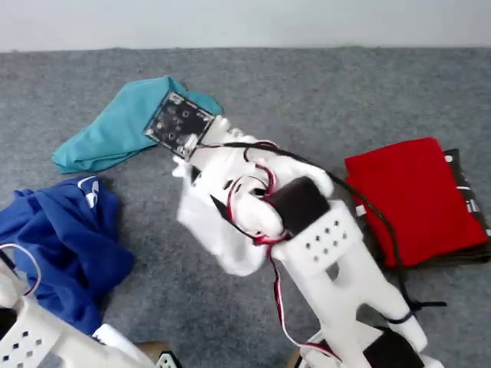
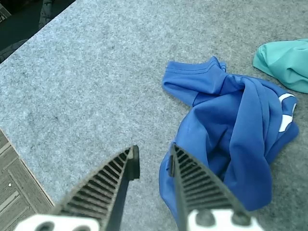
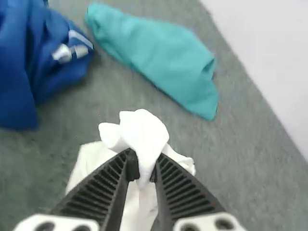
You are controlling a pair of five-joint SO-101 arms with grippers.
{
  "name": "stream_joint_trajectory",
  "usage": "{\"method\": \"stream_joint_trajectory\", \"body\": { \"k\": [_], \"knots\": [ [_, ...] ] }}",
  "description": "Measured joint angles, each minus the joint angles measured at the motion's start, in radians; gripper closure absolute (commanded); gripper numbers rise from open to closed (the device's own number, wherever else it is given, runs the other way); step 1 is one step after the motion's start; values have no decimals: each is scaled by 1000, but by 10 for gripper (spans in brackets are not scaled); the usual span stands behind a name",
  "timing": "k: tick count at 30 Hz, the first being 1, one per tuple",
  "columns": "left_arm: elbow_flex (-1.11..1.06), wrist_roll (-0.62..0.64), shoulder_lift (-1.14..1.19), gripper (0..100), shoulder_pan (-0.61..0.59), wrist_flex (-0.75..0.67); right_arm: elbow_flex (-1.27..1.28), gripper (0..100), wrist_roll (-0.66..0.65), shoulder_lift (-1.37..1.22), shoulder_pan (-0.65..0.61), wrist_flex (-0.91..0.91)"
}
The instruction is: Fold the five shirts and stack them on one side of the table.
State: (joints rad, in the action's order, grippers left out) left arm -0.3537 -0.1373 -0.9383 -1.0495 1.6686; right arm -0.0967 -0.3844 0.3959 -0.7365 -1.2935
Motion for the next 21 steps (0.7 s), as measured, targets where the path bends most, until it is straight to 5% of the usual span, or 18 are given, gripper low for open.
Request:
{"method": "stream_joint_trajectory", "body": {
  "k": [10, 21],
  "knots": [
    [0, 0, 0, 886, 0, 0, -644, 988, 117, -150, -155, -324],
    [0, 0, 0, 886, 0, 0, -539, 988, 117, -382, 137, -391]
  ]
}}
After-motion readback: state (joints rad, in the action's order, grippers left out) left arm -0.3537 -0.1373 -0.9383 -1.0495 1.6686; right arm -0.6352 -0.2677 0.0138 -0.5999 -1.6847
